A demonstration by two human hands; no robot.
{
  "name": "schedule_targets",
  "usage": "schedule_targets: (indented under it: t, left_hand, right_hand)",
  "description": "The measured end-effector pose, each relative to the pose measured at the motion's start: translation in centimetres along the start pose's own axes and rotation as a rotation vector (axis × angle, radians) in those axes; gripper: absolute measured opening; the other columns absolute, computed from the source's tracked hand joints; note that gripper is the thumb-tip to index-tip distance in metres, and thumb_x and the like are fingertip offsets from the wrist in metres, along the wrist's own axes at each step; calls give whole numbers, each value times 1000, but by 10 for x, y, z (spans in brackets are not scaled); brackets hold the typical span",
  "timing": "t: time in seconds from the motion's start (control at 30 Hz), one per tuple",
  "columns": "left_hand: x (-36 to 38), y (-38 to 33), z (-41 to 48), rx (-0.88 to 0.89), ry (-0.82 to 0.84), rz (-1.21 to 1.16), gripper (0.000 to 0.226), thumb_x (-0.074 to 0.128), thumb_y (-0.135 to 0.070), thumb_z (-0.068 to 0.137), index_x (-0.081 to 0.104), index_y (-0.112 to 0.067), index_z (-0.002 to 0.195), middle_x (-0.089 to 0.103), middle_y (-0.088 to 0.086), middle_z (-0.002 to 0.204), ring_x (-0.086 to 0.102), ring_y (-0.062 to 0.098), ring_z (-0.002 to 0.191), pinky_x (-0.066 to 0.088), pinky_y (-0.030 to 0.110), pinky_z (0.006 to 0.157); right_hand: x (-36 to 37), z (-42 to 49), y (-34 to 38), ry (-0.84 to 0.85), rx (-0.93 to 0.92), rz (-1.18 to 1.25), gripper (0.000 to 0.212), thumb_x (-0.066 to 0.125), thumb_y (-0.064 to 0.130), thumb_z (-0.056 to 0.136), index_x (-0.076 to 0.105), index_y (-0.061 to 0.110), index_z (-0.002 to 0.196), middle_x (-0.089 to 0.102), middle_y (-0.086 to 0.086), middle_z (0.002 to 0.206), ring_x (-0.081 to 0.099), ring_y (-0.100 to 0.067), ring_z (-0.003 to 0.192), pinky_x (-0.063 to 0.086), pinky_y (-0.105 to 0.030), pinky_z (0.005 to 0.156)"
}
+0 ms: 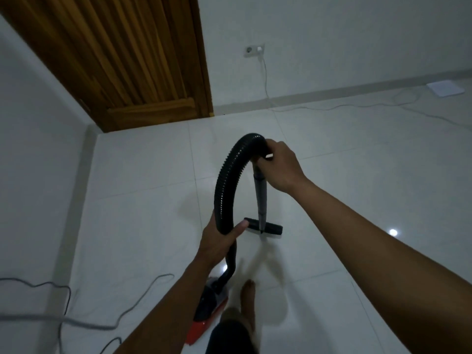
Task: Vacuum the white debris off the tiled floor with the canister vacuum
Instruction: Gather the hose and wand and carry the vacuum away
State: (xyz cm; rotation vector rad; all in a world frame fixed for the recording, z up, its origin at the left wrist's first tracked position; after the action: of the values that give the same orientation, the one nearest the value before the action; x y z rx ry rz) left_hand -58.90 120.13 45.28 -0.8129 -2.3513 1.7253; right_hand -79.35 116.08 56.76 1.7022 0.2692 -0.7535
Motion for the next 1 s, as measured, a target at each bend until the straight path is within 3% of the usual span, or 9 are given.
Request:
schedule_targets:
  t: [0.1, 0.2, 0.3, 0.4, 0.53, 0.7, 0.83, 0.9, 1.0]
  left_hand:
    - [-4, 5, -11, -8, -5, 38, 42, 79, -46, 76, 44, -51, 98, 49, -28, 95, 53, -17, 86, 39, 7, 71]
    - [-8, 17, -11, 20, 20, 92, 45, 82, -35, 78, 40, -48, 84, 46, -25, 83, 53, -25, 72, 39, 9, 68]
    - [-15, 41, -2, -13, 17, 131, 43, 84, -43, 73, 50, -40, 99, 52, -22, 90, 59, -9, 85, 49, 20, 77]
    - [-15, 67, 9, -23, 25, 167, 82, 84, -60, 66, 51, -25, 133, 63, -15, 110, 61, 9, 106, 54, 33, 92]
    - [-14, 93, 16, -41, 3, 191, 59, 84, -55, 66, 62, -18, 107, 71, -3, 95, 68, 13, 92, 59, 37, 85]
    - [-16, 84, 32, 10, -52, 197, 44, 80, -32, 81, 64, -10, 115, 69, 1, 105, 63, 13, 94, 46, 21, 80]
    - [-16, 84, 45, 43, -54, 178, 42, 80, -32, 80, 64, -10, 113, 67, 1, 101, 62, 16, 94, 50, 27, 87]
    - [-18, 87, 50, 90, -67, 178, 27, 80, -33, 80, 63, -20, 97, 67, -5, 88, 67, 16, 85, 56, 31, 81]
    - [-18, 92, 60, 176, -93, 170, 22, 78, -37, 78, 61, -26, 83, 68, -7, 78, 68, 15, 76, 60, 38, 74]
  right_hand:
    - [14, -30, 16, -24, -29, 29, 28, 63, 39, 98, 66, 18, 117, 63, -7, 117, 67, -22, 97, 47, -25, 73]
    - [24, -53, 31, -42, -49, 35, 25, 60, 35, 98, 67, 19, 115, 64, -6, 116, 67, -22, 97, 45, -26, 72]
    - [34, -70, 37, -40, -38, 28, 25, 58, 40, 99, 66, 20, 113, 65, -4, 115, 66, -20, 97, 46, -27, 73]
    - [43, -81, 42, -77, -28, 13, 27, 57, 39, 101, 67, 18, 114, 65, -3, 114, 65, -18, 97, 47, -25, 72]
    - [53, -92, 48, -142, 9, 17, 27, 56, 35, 102, 67, 14, 114, 64, -5, 113, 60, -14, 92, 40, -13, 65]
    - [64, -104, 62, -269, 1, 106, 23, 61, 30, 101, 71, 15, 114, 69, 2, 104, 59, -4, 86, 42, -2, 63]
    - [72, -107, 47, -300, -19, 404, 40, 71, 35, 94, 59, 31, 133, 67, 4, 113, 66, 4, 93, 56, -17, 80]
    - [91, -116, 6, -296, -1, 534, 62, 72, 33, 86, 48, 36, 143, 63, -2, 123, 66, -8, 108, 58, -29, 91]
    - [156, -134, -95, -219, 196, 413, 84, 80, 30, 80, 38, 33, 154, 54, -2, 136, 57, -25, 124, 53, -40, 102]
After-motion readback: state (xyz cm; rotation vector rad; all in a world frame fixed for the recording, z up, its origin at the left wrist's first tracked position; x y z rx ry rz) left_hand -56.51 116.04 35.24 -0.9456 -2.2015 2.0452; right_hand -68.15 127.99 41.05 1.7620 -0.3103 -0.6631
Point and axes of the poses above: each hand's wrist, its own z-axis towards the middle knuckle, its own x-axis out of the palm, y = z × x, the point moved 3 cm from there along z, towards the middle knuckle
